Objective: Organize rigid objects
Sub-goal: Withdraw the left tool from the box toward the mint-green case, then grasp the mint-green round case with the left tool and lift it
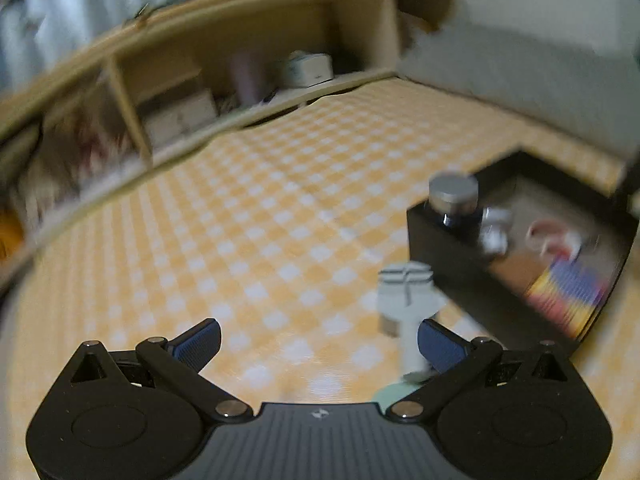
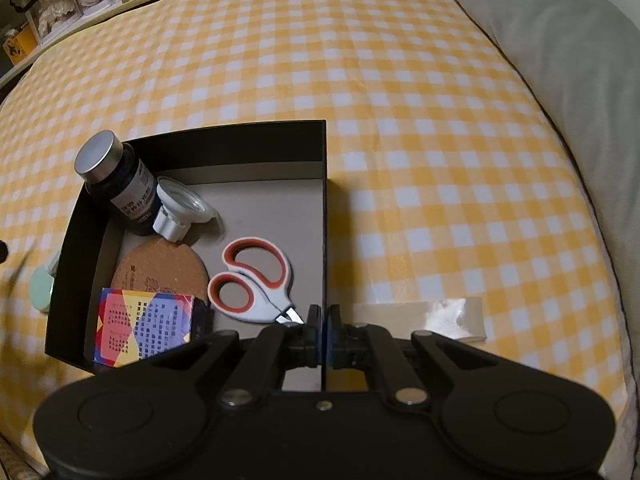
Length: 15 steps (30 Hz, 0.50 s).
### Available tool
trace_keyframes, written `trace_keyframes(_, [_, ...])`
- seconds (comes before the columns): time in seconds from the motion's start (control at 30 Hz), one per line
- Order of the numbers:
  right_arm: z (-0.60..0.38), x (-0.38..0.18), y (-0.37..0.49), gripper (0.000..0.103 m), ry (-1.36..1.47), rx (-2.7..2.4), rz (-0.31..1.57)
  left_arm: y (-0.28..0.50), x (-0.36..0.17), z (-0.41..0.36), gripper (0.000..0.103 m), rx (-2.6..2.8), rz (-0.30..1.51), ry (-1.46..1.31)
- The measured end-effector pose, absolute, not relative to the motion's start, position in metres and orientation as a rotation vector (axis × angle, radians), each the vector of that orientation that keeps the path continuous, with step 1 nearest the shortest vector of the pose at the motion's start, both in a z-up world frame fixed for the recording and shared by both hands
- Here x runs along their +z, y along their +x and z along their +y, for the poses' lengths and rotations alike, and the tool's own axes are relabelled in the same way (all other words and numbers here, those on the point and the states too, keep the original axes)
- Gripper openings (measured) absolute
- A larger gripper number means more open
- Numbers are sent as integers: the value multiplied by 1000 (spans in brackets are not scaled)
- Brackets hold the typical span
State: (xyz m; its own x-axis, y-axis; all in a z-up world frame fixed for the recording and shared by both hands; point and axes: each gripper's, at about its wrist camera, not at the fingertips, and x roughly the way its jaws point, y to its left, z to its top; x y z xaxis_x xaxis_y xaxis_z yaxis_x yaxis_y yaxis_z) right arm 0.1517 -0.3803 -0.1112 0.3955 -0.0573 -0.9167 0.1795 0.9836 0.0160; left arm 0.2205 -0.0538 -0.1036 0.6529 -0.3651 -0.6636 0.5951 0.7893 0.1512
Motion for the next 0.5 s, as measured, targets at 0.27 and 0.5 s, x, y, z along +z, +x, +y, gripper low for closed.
trace_keyframes(0.27, [-379,-114,153,3,115,-151,1159,226,-129,-41,103,-674,743,421])
trace_keyframes(0.5, [-379,-117,154,3,109,-152,1162,220,-144,-42,103,-728,794,435])
